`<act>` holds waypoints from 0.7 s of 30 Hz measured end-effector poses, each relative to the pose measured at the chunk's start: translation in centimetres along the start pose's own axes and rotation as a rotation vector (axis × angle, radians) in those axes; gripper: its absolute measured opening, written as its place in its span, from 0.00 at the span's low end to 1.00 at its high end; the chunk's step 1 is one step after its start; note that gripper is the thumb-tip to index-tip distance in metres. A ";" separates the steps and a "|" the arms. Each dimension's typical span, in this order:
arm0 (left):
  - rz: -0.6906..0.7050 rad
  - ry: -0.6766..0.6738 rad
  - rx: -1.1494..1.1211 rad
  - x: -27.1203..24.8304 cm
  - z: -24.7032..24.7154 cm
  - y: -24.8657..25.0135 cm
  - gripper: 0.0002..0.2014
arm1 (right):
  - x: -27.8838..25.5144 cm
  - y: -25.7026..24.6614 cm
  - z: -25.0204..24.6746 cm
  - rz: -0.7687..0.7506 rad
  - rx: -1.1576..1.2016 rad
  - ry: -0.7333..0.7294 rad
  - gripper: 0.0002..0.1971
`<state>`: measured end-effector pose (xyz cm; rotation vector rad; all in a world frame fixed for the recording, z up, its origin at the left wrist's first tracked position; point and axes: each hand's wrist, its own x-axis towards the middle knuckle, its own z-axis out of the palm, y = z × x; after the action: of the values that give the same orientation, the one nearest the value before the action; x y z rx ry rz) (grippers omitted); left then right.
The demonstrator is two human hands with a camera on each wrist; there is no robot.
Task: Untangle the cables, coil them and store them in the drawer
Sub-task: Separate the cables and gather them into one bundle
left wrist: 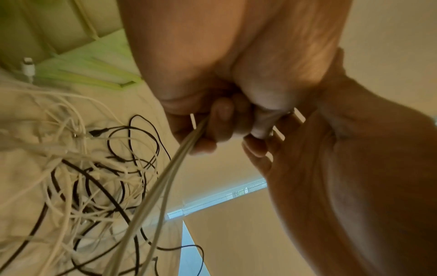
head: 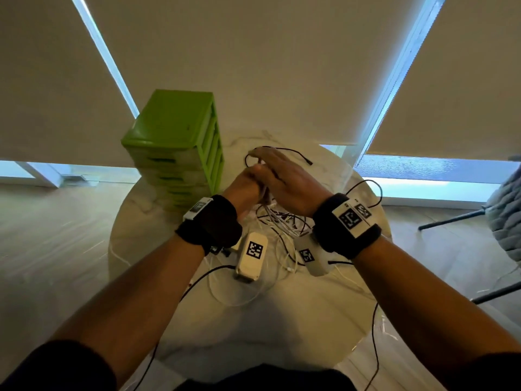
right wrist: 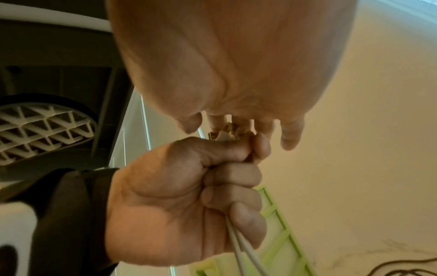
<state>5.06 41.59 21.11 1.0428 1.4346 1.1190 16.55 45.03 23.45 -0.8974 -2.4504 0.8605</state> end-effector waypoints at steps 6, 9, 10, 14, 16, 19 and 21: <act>-0.011 -0.010 0.101 0.2 -3.4 -1.0 0.15 | 1.6 -1.2 1.4 0.093 0.003 -0.186 0.25; -0.011 -0.005 0.105 0.3 -5.3 -1.0 0.16 | 2.5 -2.3 1.8 0.096 0.061 -0.150 0.28; -0.006 -0.017 0.097 0.2 -6.1 -0.9 0.16 | 3.0 -2.6 2.2 0.095 0.068 -0.150 0.29; -0.023 -0.115 0.064 0.0 -9.1 -1.4 0.13 | 5.0 -3.4 3.9 0.059 -0.101 -0.336 0.37; -0.069 -0.081 0.048 0.4 -9.9 -1.9 0.10 | 5.4 -3.3 3.8 0.085 -0.085 -0.359 0.37; -0.123 -0.014 -0.036 1.2 -11.3 -2.1 0.11 | 4.9 0.0 4.0 0.268 -0.015 -0.223 0.35; -0.144 -0.018 -0.148 1.3 -12.7 -2.4 0.13 | 4.0 4.0 4.9 0.458 -0.146 -0.258 0.39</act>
<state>-7.78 40.86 19.45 0.8308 1.3683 1.0909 12.86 48.16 17.77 -1.5266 -2.5926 1.0079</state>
